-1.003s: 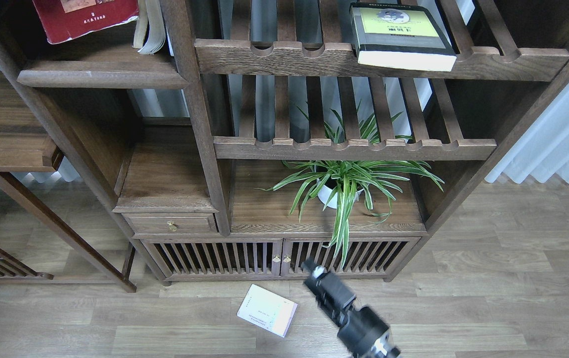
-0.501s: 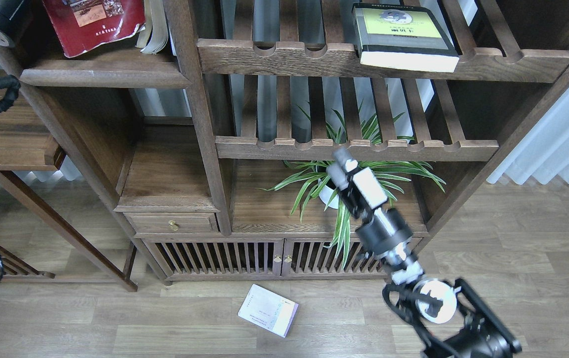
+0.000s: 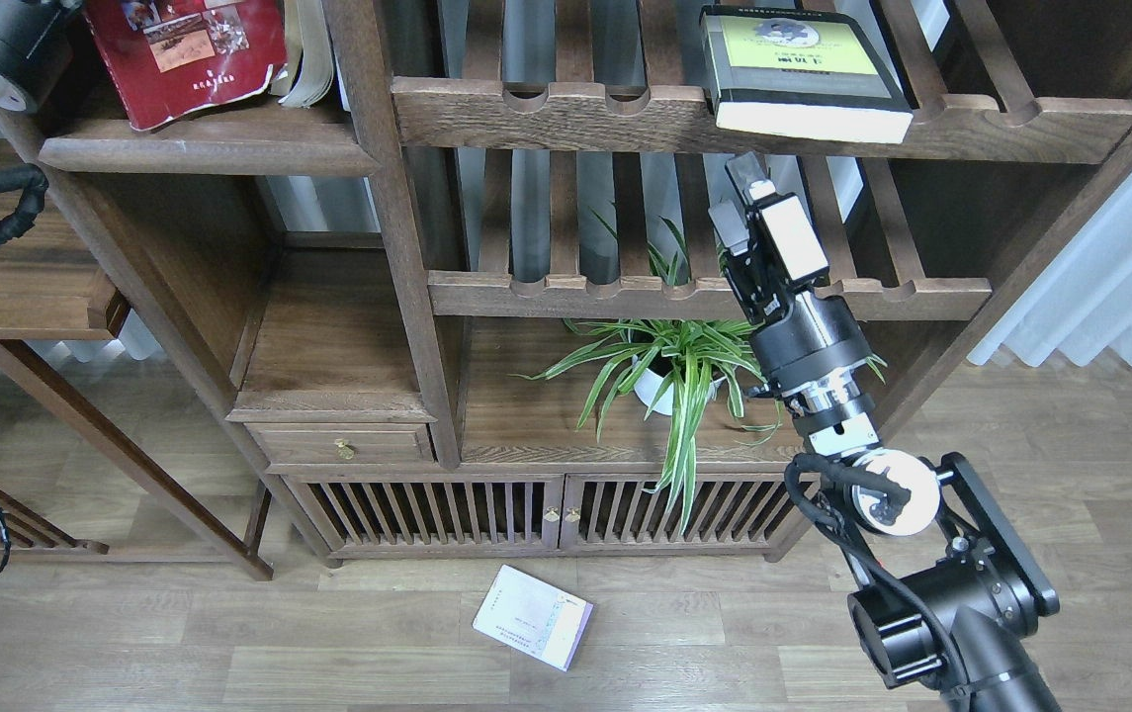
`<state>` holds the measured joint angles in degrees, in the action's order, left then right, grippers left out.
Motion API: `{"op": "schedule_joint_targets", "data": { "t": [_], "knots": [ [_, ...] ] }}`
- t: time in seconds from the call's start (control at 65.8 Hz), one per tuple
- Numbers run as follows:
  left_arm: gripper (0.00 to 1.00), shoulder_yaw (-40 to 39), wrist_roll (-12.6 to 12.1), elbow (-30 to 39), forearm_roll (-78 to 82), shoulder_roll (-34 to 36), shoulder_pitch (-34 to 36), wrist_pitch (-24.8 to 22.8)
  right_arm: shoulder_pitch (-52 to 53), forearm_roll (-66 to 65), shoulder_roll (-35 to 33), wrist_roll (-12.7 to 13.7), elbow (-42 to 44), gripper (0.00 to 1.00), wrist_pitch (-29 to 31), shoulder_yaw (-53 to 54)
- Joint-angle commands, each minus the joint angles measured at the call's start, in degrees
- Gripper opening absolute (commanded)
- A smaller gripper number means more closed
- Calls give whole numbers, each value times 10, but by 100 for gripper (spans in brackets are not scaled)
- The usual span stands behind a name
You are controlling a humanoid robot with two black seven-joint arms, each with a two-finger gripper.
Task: Organize books on shelf
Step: 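Reach the right gripper up to the framed book on the top shelf, then pull the framed book down and hold it with both grippers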
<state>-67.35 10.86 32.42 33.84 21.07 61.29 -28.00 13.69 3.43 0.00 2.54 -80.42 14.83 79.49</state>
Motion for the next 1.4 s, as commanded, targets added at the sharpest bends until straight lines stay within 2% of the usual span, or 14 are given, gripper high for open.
{"op": "schedule_joint_targets", "data": {
  "t": [0.0, 0.167, 0.365, 0.608, 0.623, 0.775, 0.851, 0.866, 0.896, 0.942, 1.124, 1.306, 1.337, 1.382],
  "knots": [
    [99, 0, 0, 5, -4, 1, 0, 0, 22, 0, 0, 0, 2, 98, -22, 15],
    [99, 1, 8, 34, -42, 0, -2, 0, 51, 0, 0, 0, 3, 98, -71, 36],
    [100, 4, 3, 85, -132, -4, -29, 0, 75, 0, 0, -2, 4, 97, -111, 48],
    [100, -14, -1, 171, -140, 3, -107, 0, 75, 1, 0, -34, 3, 80, -115, 50],
    [100, -14, -2, 177, -140, 2, -121, 0, 74, 2, 0, -34, 3, 74, -114, 49],
    [100, -14, 0, 178, -140, 3, -135, 0, 69, 2, 0, -34, 3, 52, -110, 49],
    [100, -16, 0, 178, -140, 2, -135, 0, 65, 4, 0, -35, 2, 37, -108, 49],
    [100, -16, 0, 178, -140, 2, -135, 0, 63, 5, 0, -35, 2, 29, -107, 49],
    [100, -16, 0, 178, -140, 2, -135, 0, 62, 6, 0, -35, 2, 22, -103, 49],
    [100, -17, 0, 178, -140, 2, -135, 0, 58, 12, 0, -36, 1, 4, -89, 50],
    [100, -17, 4, 178, -141, 3, -141, 0, 45, 22, 0, -36, -7, 4, -59, 42],
    [100, -18, 7, 179, -154, 2, -165, 0, -1, 32, 0, -35, -68, 4, -31, 30],
    [100, -21, 6, 179, -158, 2, -173, 0, -16, 36, 0, -35, -80, 4, -17, 20],
    [100, -24, 7, 181, -175, 0, -192, 0, -48, 47, 0, -34, -105, 4, 41, -13]
  ]
}}
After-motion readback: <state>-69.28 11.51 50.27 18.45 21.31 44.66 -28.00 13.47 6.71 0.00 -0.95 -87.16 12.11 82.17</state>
